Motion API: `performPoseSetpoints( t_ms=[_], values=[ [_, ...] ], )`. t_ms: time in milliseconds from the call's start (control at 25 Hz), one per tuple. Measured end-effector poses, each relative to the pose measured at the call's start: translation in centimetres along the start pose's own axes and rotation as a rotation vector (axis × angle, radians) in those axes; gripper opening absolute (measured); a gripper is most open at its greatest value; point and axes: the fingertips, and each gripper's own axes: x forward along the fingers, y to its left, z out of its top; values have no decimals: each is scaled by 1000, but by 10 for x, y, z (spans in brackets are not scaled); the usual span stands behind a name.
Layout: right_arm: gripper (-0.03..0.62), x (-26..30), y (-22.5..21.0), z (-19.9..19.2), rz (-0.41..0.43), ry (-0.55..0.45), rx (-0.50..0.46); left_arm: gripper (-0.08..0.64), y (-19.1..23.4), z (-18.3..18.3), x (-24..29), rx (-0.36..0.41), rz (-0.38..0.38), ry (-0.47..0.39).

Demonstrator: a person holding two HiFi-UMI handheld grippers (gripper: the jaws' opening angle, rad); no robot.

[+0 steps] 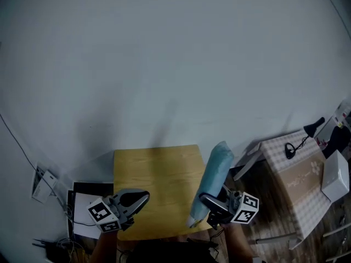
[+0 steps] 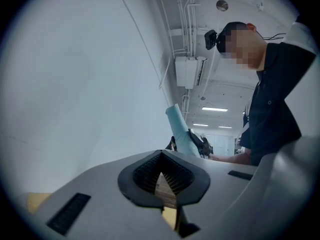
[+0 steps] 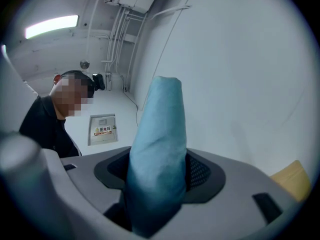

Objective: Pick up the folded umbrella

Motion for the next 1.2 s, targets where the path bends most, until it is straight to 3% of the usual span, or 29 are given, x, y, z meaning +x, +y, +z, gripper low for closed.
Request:
performPoseSetpoints(
  t_ms=[160,360,680,920,1200],
  values=[
    [293,-39,19,5,8,-4,-6,11,-51,6,4,-35,-90,-79],
    [293,-102,57,7,25,-22,-5,11,-114,-10,17,-46,-78,-87],
    [293,-191,110,-13,69,-89,110,11,-223,-40,9,-42,-52,-50],
    [293,-216,145,-17,139,-169,161,12,-270,-55,-8,-44,-40,-12],
    [293,-226,208,-27,158,-179,118,11,-307,-44,-36,-27,-112,-43]
  ],
)
